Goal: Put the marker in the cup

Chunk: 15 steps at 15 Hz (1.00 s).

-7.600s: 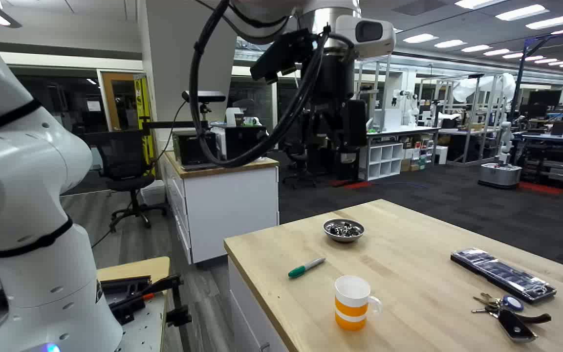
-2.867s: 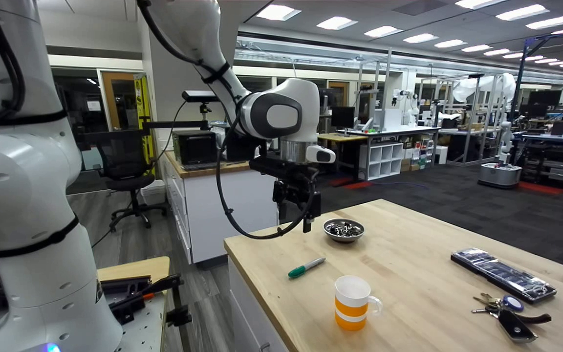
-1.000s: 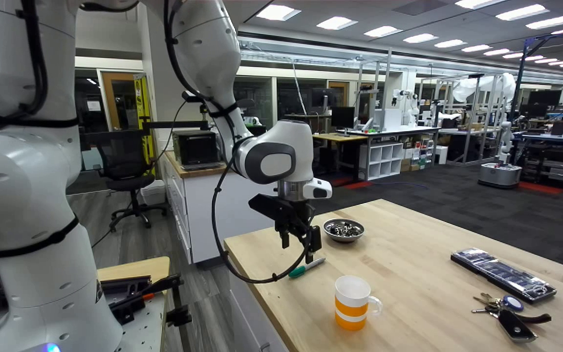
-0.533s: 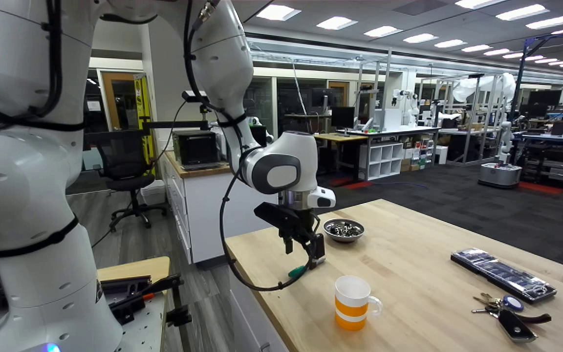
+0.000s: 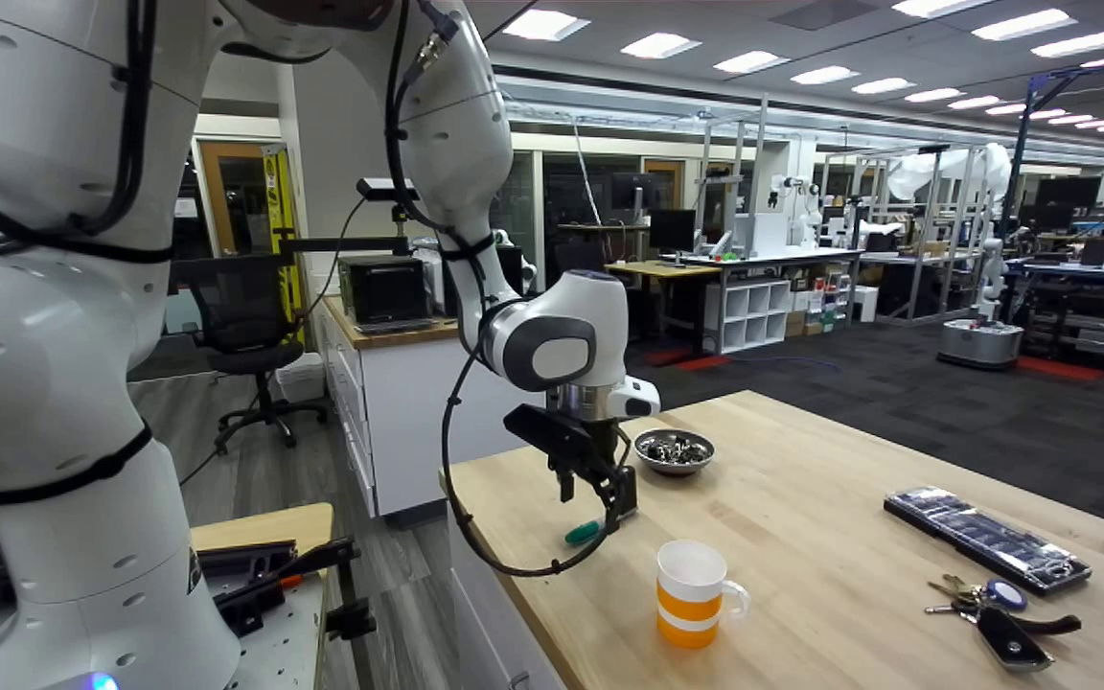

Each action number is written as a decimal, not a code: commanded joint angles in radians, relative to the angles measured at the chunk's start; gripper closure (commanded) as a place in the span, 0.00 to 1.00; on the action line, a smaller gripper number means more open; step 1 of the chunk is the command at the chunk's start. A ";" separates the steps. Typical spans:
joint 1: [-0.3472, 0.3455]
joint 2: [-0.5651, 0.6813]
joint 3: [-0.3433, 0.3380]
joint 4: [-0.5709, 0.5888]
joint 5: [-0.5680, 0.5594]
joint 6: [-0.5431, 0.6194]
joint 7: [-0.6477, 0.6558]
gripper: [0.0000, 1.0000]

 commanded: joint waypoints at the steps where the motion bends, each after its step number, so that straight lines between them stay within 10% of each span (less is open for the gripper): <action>1: -0.028 0.010 0.021 0.012 0.014 -0.007 -0.030 0.00; 12: -0.088 0.053 0.064 0.020 0.061 -0.004 -0.075 0.00; 13: -0.093 0.056 0.067 0.021 0.062 -0.002 -0.076 0.25; 15: -0.088 0.057 0.059 0.022 0.054 -0.002 -0.067 0.33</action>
